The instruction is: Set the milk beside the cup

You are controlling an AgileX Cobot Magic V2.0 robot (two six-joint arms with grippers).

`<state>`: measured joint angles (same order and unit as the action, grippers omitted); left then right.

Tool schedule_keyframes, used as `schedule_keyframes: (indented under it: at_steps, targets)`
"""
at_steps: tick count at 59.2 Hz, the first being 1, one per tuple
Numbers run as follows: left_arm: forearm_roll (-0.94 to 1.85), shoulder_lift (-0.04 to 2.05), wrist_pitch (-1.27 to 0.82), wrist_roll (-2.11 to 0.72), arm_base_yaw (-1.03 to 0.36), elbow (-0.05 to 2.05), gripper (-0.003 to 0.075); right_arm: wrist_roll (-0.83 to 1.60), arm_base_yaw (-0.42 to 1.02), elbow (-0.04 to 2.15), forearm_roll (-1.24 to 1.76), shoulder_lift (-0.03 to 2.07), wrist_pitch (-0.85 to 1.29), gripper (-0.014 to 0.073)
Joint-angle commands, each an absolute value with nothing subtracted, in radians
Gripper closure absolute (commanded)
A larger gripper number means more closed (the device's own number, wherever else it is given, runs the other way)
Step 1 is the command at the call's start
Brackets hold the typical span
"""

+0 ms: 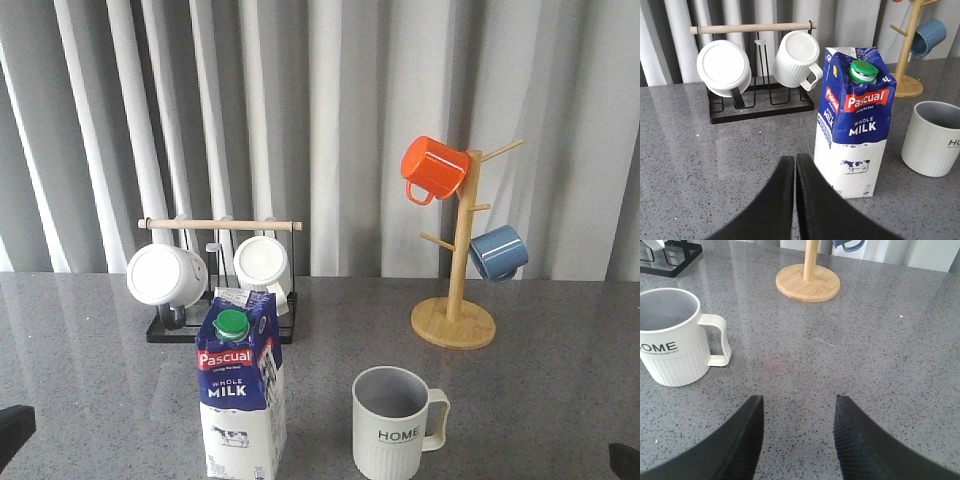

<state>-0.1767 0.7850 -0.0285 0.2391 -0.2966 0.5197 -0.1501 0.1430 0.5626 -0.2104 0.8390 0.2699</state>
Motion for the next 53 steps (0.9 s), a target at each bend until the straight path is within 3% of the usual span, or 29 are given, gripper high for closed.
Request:
schedule_keyframes:
  at_steps: [1, 18, 43, 53]
  targets:
    - [-0.178, 0.775, 0.041, 0.248, -0.297, 0.547, 0.0728, -0.144, 0.135, 0.591, -0.224, 0.829, 0.201, 0.0293]
    - [-0.178, 0.775, 0.041, 0.248, -0.297, 0.547, 0.0728, -0.144, 0.135, 0.591, -0.224, 0.829, 0.201, 0.061]
    - [-0.178, 0.771, 0.04, 0.248, -0.297, 0.544, 0.0728, -0.144, 0.135, 0.591, -0.224, 0.829, 0.205, 0.0603]
    - [-0.108, 0.646, 0.038, 0.237, -0.29, 0.468, 0.0728, -0.143, 0.135, 0.591, -0.224, 0.829, 0.205, 0.0603]
